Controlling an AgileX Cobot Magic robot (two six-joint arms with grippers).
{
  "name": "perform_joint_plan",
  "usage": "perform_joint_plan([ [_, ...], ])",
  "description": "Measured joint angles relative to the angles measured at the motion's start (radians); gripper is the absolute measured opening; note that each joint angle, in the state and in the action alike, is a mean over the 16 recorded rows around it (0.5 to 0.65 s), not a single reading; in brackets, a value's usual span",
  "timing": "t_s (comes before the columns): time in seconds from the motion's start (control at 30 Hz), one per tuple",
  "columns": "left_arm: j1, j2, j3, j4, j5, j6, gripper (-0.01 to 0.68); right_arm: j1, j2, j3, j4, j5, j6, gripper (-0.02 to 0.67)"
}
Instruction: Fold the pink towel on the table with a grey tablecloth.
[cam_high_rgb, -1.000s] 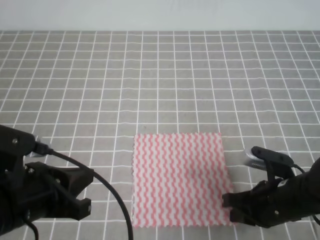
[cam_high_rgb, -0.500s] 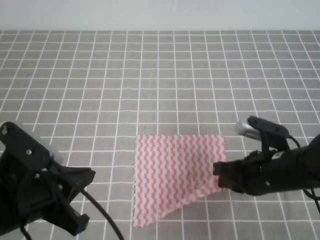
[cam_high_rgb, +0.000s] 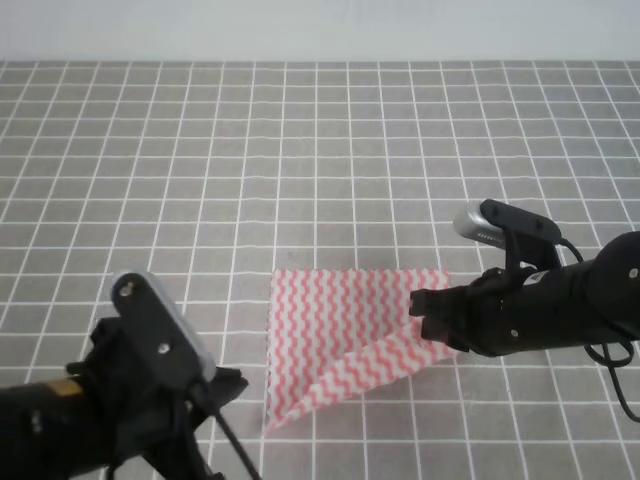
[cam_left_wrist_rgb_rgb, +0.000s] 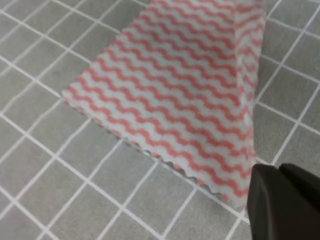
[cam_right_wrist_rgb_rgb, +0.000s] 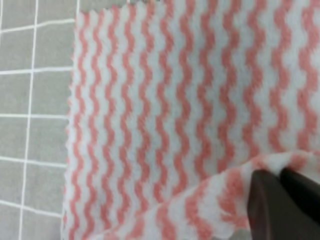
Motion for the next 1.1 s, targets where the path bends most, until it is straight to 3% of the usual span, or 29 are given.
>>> perform_joint_plan([
  [0.43,-0.035,0.177,-0.019,-0.104,0.019,0.172,0.426,0.000,0.006,-0.010,-0.002,-0.015,-0.003,-0.015],
  [0.7,-0.035,0.281,-0.055,-0.183,0.040,0.334,0.437,0.000,0.005,-0.010,-0.002,-0.017,-0.003,-0.015],
  [1.1,-0.035,0.407,-0.119,-0.203,0.034,0.414,0.387,0.000,0.007,-0.010,-0.003,-0.018,-0.003,-0.015],
])
